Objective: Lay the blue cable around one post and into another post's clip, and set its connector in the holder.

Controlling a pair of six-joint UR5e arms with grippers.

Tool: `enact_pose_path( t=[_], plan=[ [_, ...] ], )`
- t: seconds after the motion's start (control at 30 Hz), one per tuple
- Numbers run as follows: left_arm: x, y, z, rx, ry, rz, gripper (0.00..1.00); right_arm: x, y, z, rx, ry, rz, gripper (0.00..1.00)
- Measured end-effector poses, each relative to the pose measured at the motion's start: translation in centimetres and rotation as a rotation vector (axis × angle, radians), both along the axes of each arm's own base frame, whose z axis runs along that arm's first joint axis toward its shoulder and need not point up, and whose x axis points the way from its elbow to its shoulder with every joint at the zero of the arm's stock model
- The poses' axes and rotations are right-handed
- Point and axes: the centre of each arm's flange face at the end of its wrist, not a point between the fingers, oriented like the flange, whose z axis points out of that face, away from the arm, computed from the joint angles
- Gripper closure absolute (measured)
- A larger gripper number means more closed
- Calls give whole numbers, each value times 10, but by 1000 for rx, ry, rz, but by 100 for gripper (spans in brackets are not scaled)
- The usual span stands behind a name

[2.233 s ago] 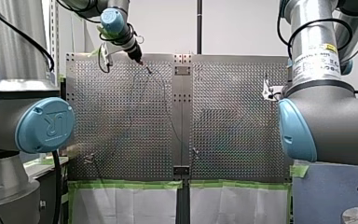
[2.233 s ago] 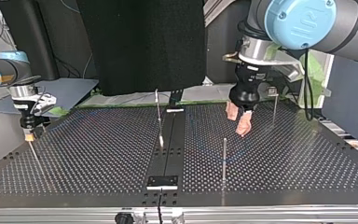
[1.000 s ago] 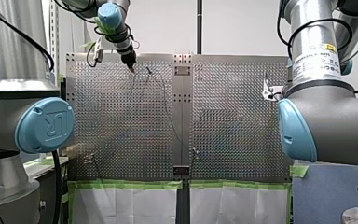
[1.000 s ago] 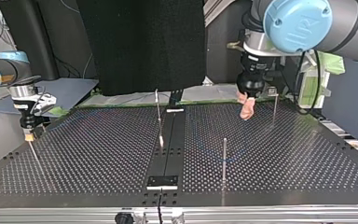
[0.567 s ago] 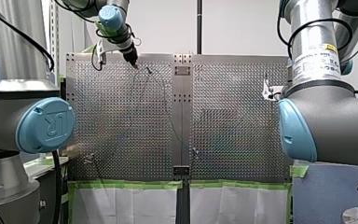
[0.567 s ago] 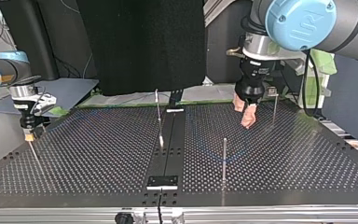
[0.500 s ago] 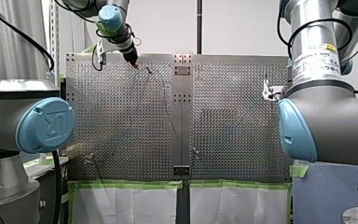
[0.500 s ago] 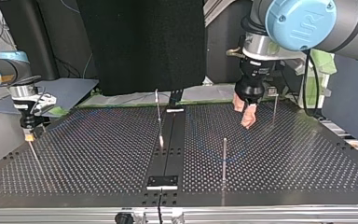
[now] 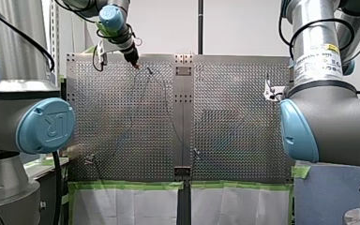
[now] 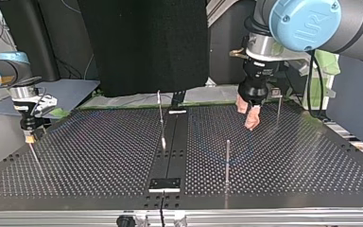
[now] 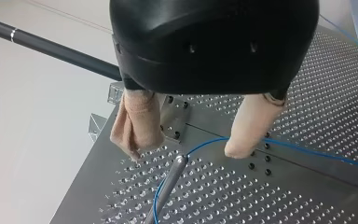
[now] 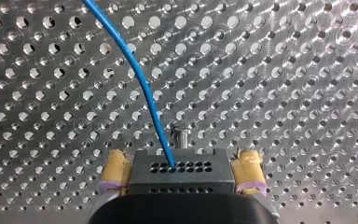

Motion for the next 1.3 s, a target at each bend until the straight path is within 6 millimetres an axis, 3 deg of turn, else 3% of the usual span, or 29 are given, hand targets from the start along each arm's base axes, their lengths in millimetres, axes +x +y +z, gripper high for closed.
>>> enact_pose_path(
  t=[0.37, 0.73, 0.93, 1.3],
  plan=[
    [-3, -1, 1, 0, -1, -5, 0, 0, 0, 0, 0, 0, 0, 0],
    [-35, -7, 1, -40, -77, -95, 0, 0, 0, 0, 0, 0, 0, 0],
    [-35, -20, -31, -22, -59, -154, 0, 0, 0, 0, 0, 0, 0, 0],
    [-30, -51, -115, 30, 39, -311, 0, 0, 0, 0, 0, 0, 0, 0]
  ],
)
